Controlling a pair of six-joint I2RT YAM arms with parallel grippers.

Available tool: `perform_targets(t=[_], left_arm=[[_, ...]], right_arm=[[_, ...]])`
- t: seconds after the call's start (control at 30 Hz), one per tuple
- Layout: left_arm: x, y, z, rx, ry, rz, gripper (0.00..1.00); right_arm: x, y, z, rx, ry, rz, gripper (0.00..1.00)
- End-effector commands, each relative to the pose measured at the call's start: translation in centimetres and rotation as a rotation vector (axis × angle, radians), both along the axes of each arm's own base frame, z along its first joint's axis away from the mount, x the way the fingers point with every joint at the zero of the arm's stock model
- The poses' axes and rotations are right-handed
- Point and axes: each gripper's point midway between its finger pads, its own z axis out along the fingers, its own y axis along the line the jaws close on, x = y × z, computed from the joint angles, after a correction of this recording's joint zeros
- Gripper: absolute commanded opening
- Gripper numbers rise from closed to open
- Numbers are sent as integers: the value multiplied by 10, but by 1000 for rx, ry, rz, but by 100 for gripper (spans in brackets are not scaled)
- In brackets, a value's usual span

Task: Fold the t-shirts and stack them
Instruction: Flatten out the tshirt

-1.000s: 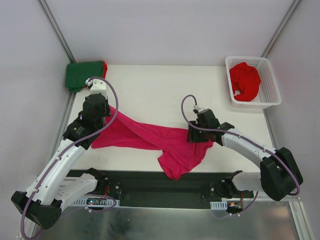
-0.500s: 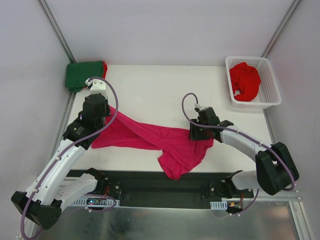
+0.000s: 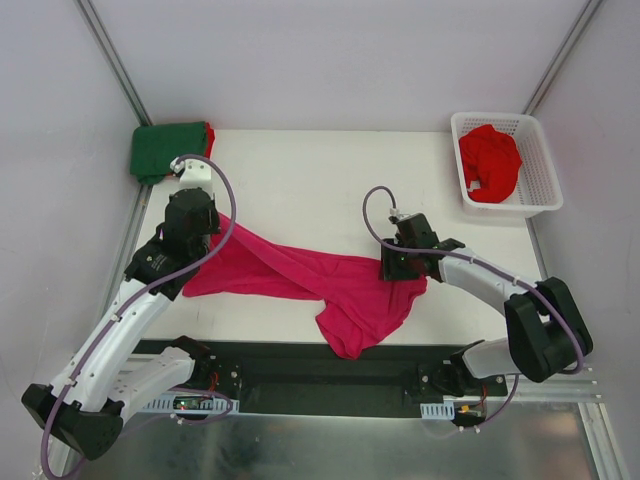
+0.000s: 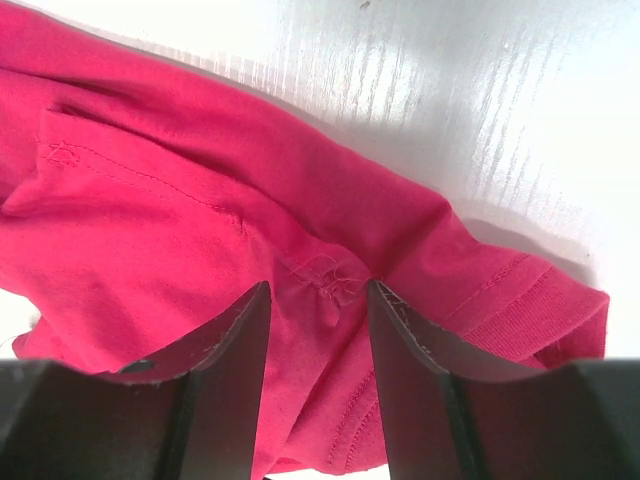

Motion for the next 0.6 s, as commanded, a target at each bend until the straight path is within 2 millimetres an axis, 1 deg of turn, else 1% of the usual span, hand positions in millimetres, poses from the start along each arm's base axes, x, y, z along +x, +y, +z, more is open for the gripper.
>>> perform_targets(t=[0.0,0.07,0.1,0.17,0.2,0.27,0.33,0.47,0.5,0.57], left_arm=[[-1,8,10,6,-39,28,0],[-2,9,8,10,-35,30,0],[-2,9,9,9,-38,31,0],[-3,10,8,10,-39,34,0],[-3,10,7,11,-37,34,0],[-4,11,6,13,-34,37,0],[-4,12,7,11,-37,39,0],[-5,13,9,17,-42,39,0],[-6,14,11,21,-45,44,0],[-6,16,15,26,-54,47,0]], right_arm=[[16,11,13,39,-45,20,44],[15,11,12,41,-40,19,40],[15,11,11,42,-38,18,34],[14,12,10,41,-35,24,25],[14,11,10,41,-35,23,15],[14,12,10,43,-34,27,3],[14,12,12,45,-38,27,1],[14,9,26,47,-65,20,1],[15,6,39,47,-95,13,1],[16,4,56,43,-127,15,1]])
